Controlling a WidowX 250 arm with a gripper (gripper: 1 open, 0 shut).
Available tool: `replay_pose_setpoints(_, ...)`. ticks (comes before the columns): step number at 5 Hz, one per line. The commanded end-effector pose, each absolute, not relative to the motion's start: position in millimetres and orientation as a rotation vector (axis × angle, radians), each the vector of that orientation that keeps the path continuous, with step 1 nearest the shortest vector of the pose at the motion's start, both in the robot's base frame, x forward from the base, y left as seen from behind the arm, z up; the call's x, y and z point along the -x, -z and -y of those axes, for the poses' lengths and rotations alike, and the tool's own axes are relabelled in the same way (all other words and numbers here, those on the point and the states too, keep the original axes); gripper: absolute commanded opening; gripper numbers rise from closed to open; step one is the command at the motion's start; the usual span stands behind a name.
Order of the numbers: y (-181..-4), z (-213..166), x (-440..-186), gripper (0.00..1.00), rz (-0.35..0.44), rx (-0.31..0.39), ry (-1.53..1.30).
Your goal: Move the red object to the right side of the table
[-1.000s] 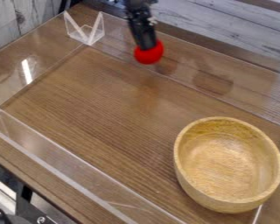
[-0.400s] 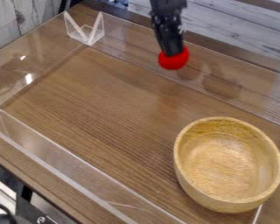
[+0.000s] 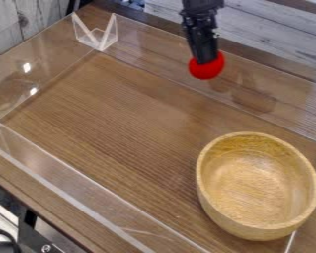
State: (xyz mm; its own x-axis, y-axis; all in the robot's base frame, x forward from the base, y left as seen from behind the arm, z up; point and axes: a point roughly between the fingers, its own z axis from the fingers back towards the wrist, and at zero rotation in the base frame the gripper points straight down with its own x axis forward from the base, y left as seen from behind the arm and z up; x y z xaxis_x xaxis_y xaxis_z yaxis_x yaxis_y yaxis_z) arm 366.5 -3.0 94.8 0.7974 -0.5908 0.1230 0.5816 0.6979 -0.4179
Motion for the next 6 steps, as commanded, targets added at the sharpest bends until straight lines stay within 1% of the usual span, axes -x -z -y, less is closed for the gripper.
replay_pose_setpoints(1, -135.3, 20, -372, 0.00, 0.072, 0.397, 0.731)
replay_pose_setpoints(3, -137.1, 41, -373, 0.00, 0.064, 0.373, 0.775)
replay_pose_setpoints(4, -125.4, 44, -374, 0.00, 0.058, 0.367, 0.758)
replay_pose_setpoints(5, -114.4, 44, -370, 0.00, 0.051, 0.363, 0.738)
replay_pose_setpoints(6, -111.0, 52, -372, 0.00, 0.025, 0.363, 0.792)
